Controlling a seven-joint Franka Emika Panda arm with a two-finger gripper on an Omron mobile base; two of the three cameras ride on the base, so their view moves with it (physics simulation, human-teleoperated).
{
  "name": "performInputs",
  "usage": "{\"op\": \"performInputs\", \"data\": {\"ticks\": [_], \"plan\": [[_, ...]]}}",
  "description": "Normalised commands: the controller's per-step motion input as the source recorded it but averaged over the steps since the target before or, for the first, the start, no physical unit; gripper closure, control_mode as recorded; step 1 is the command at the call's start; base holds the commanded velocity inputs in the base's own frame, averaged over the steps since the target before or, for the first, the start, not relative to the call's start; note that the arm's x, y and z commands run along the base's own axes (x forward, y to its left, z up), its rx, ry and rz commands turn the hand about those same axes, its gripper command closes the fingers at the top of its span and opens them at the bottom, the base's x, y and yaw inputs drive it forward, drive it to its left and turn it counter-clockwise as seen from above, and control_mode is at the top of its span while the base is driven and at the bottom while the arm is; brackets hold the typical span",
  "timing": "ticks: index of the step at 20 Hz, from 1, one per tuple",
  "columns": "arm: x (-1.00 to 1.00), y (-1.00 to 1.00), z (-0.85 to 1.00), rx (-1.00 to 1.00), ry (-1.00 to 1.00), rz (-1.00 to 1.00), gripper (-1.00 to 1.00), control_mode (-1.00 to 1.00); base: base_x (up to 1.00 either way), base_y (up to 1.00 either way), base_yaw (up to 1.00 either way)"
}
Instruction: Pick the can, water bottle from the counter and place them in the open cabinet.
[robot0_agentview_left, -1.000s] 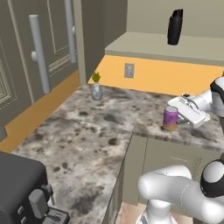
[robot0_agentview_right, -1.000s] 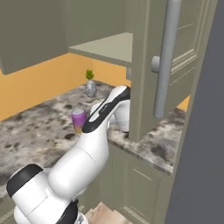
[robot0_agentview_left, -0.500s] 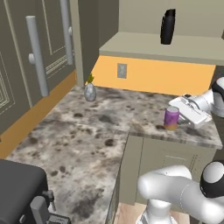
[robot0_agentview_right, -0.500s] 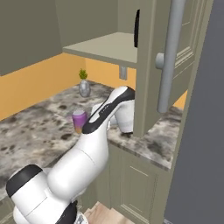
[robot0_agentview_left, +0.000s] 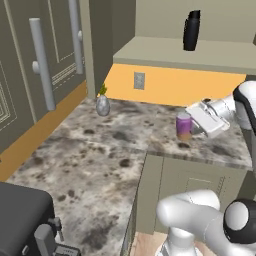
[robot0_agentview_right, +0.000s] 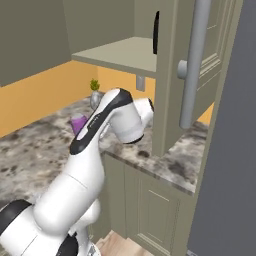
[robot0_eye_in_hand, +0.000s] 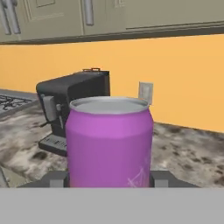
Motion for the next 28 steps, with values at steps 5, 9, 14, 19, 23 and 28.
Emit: {"op": "performInputs", "data": {"ticks": [5,9,14,19,23,28], "plan": [[-0.05,0.0,0.48,-0.07,0.0,-0.4,1.0,-1.0,0.0,0.0,0.0],[0.0,0.0,0.53,-0.09,0.01,-0.45,1.0,-1.0,0.0,0.0,0.0],[0.0,-0.02,0.5,-0.07,0.04,-0.48,1.0,-1.0,0.0,0.0,0.0],[0.0,-0.19,0.48,-0.02,0.04,-0.48,1.0,-1.0,0.0,0.0,0.0],[-0.01,-0.38,0.53,0.0,0.01,-0.45,1.0,-1.0,0.0,0.0,0.0],[-0.07,-0.48,0.47,0.0,0.0,-0.42,1.0,-1.0,0.0,0.0,0.0]]}}
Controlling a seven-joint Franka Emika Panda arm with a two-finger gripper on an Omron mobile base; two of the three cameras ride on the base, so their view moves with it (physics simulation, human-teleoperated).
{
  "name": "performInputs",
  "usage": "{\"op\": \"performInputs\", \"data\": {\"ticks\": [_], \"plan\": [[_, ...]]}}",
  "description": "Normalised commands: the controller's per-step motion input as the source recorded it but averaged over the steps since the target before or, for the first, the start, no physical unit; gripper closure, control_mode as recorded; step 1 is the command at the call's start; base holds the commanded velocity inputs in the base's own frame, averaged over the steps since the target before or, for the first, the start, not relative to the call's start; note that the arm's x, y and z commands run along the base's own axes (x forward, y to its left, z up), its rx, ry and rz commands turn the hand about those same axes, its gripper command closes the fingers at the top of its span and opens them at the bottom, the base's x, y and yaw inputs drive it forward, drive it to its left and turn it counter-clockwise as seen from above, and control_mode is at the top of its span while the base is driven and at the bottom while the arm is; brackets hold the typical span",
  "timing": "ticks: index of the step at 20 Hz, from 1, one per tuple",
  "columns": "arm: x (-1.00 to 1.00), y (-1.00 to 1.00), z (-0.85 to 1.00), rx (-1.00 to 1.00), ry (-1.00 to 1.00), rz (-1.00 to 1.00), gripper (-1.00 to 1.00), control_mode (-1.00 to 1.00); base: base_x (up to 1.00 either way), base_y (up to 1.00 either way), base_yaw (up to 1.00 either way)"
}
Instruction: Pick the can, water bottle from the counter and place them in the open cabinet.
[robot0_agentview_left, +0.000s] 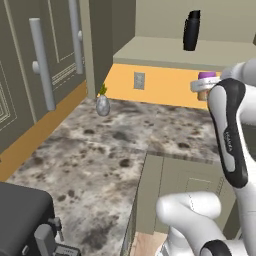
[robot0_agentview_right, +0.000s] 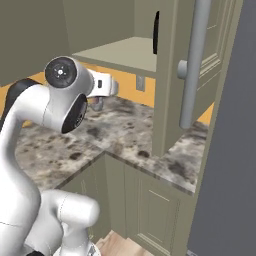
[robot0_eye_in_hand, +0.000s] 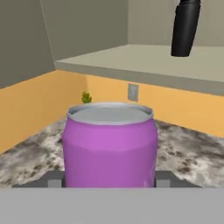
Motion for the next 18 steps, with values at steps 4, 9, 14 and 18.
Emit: {"op": "performInputs", "data": {"ticks": [4,9,14,18], "plan": [[-0.1,-0.41,0.55,0.0,-0.02,-0.38,1.0,-1.0,0.0,0.0,0.0],[-0.1,-0.37,0.55,-0.03,-0.09,-0.35,1.0,-1.0,0.0,0.0,0.0],[-0.02,-0.4,0.38,-0.03,-0.12,-0.3,1.0,-1.0,0.0,0.0,0.0],[0.02,-0.39,0.16,-0.02,-0.07,-0.25,1.0,-1.0,0.0,0.0,0.0]]}}
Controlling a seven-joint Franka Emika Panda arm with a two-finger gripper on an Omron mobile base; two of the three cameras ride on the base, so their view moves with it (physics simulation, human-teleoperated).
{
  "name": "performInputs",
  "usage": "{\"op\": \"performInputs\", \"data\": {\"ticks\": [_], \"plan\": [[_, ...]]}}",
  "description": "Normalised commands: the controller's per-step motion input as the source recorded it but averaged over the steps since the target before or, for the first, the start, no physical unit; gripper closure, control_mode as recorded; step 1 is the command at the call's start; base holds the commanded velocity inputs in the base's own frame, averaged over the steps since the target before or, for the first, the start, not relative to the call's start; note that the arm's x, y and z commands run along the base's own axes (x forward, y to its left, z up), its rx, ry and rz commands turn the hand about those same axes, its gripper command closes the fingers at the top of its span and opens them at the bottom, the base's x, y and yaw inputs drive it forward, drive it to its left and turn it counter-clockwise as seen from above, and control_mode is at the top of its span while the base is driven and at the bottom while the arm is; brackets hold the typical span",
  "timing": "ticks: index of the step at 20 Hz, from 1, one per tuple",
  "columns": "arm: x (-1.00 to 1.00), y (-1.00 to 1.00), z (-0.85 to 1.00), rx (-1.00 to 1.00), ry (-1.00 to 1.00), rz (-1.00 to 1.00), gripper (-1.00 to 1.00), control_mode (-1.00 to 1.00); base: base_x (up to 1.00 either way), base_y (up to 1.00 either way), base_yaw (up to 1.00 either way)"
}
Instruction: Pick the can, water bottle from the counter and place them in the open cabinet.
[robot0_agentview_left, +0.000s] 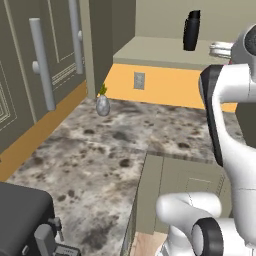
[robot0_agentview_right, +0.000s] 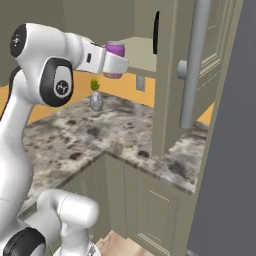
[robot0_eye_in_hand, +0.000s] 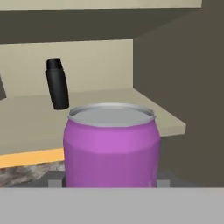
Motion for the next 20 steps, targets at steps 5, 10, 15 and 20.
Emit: {"op": "performInputs", "data": {"ticks": [5,10,15,20], "plan": [[0.19,-0.36,0.0,0.0,0.0,-0.21,1.0,-1.0,0.0,0.0,0.0],[0.28,-0.34,0.0,0.0,0.0,-0.18,1.0,-1.0,0.0,0.0,0.0],[0.24,-0.34,0.0,0.0,0.0,-0.08,1.0,-1.0,0.0,0.0,0.0],[0.26,-0.35,0.0,0.0,0.0,-0.01,1.0,-1.0,0.0,0.0,0.0]]}}
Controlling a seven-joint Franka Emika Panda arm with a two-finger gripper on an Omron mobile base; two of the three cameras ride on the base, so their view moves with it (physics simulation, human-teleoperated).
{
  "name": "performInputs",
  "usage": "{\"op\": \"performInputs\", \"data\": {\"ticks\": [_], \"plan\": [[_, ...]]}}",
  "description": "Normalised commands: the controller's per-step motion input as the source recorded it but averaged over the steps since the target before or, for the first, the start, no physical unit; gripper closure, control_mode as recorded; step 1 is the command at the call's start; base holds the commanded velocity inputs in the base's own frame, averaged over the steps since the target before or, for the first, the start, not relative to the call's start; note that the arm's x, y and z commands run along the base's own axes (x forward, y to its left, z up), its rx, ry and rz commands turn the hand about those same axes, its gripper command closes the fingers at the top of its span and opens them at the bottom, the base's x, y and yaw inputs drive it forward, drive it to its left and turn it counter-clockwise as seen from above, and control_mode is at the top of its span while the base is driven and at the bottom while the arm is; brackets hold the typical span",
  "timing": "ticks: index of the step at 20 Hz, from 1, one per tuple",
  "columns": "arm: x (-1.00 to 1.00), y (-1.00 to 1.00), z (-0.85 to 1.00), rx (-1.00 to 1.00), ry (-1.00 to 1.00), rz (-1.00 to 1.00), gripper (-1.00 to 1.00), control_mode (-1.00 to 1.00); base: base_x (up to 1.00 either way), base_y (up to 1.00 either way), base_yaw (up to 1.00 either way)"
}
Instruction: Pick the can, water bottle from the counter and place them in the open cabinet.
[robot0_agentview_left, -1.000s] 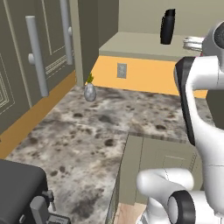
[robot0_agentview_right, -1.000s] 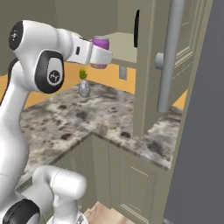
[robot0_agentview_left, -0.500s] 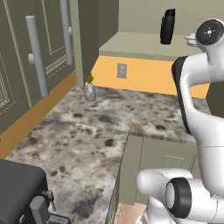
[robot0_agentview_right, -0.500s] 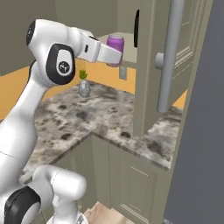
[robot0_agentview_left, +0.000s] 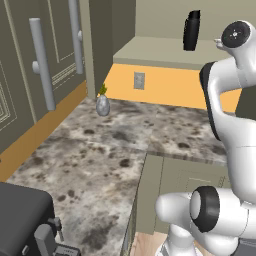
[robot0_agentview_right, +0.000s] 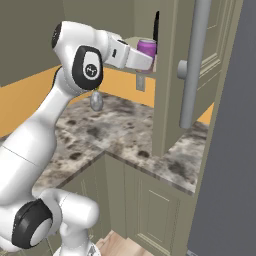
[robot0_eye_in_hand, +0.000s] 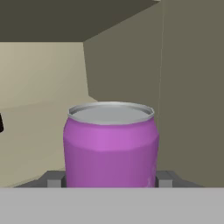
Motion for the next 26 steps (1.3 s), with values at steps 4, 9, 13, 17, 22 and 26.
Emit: {"op": "performInputs", "data": {"ticks": [4,9,13,17,22,26], "plan": [[0.28,-0.3,0.0,0.0,0.0,0.0,1.0,-1.0,0.0,0.0,0.0],[0.26,-0.27,-0.11,0.0,0.0,0.0,1.0,-1.0,0.0,0.0,0.0],[0.24,-0.29,-0.16,0.0,-0.02,0.0,1.0,-1.0,0.0,0.0,0.0],[0.24,-0.27,-0.16,-0.03,-0.05,0.0,1.0,-1.0,0.0,0.0,0.0],[0.25,-0.14,-0.19,-0.05,-0.07,0.0,1.0,-1.0,0.0,0.0,0.0],[0.29,-0.06,-0.16,-0.05,-0.07,0.0,1.0,-1.0,0.0,0.0,0.0]]}}
